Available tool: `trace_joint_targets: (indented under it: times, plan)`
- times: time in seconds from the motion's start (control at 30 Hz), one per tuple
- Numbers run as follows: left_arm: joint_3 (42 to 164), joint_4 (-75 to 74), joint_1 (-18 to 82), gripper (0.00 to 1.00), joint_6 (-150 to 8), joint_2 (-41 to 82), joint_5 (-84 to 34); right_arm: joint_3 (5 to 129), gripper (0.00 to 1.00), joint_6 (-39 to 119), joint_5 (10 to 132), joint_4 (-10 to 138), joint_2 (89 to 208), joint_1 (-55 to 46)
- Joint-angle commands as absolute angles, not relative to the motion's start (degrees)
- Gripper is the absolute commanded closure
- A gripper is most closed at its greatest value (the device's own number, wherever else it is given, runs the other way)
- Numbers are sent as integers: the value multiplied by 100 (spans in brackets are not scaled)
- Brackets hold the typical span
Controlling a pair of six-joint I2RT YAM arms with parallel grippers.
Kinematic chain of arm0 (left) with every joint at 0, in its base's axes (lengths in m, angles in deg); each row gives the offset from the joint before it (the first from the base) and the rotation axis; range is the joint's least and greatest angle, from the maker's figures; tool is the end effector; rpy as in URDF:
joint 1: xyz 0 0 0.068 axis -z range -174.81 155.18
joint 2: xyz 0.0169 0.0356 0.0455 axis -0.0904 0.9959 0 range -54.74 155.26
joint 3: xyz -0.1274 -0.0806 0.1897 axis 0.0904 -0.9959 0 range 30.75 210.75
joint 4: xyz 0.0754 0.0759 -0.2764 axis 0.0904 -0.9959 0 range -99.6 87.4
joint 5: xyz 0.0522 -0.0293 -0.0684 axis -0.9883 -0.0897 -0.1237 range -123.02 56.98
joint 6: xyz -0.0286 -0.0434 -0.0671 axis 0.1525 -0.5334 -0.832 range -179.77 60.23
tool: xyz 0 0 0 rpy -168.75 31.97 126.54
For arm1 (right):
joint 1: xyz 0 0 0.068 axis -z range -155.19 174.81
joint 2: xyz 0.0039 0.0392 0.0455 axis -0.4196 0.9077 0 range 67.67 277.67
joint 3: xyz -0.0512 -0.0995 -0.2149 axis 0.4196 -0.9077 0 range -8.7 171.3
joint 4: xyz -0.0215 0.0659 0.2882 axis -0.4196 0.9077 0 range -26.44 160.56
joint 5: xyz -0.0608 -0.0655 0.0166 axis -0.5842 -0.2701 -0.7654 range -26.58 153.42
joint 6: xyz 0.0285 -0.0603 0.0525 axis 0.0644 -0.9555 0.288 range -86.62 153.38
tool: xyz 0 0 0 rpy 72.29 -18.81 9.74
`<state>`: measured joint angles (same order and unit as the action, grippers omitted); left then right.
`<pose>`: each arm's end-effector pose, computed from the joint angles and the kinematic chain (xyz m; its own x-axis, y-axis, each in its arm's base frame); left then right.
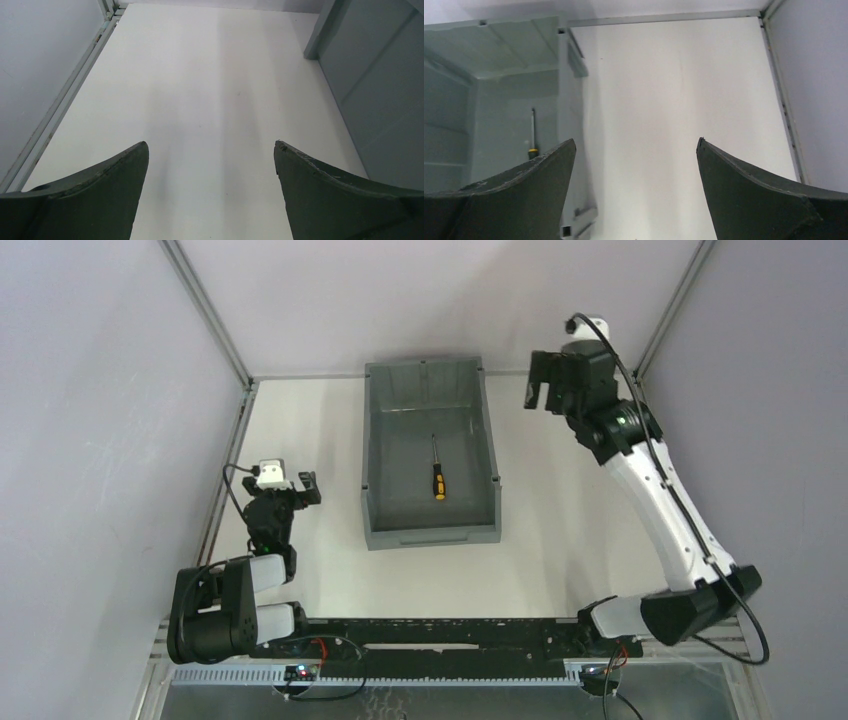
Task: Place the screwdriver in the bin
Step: Reset both arms
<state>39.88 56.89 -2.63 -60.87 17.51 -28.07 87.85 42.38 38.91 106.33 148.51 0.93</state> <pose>0.2765 0.0315 0.1010 -0.0619 -0.0278 -0.9977 -0.0513 0.9984 -0.0247 0.3458 0.1192 0.4124 -0.4156 -0.0282 -0.9091 0.0350 0.9983 -0.0470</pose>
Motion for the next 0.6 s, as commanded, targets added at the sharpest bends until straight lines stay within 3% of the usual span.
trace_joint_targets:
  times: [0.0, 0.57]
  plan:
    - [3980, 6183, -302, 0, -6091, 1724, -2721, 7844, 0, 3885, 4443, 9543, 14070, 661]
    - [3975, 6187, -299, 0, -6091, 1724, -2721, 4227, 0, 3780, 5901, 7497, 12325, 1763]
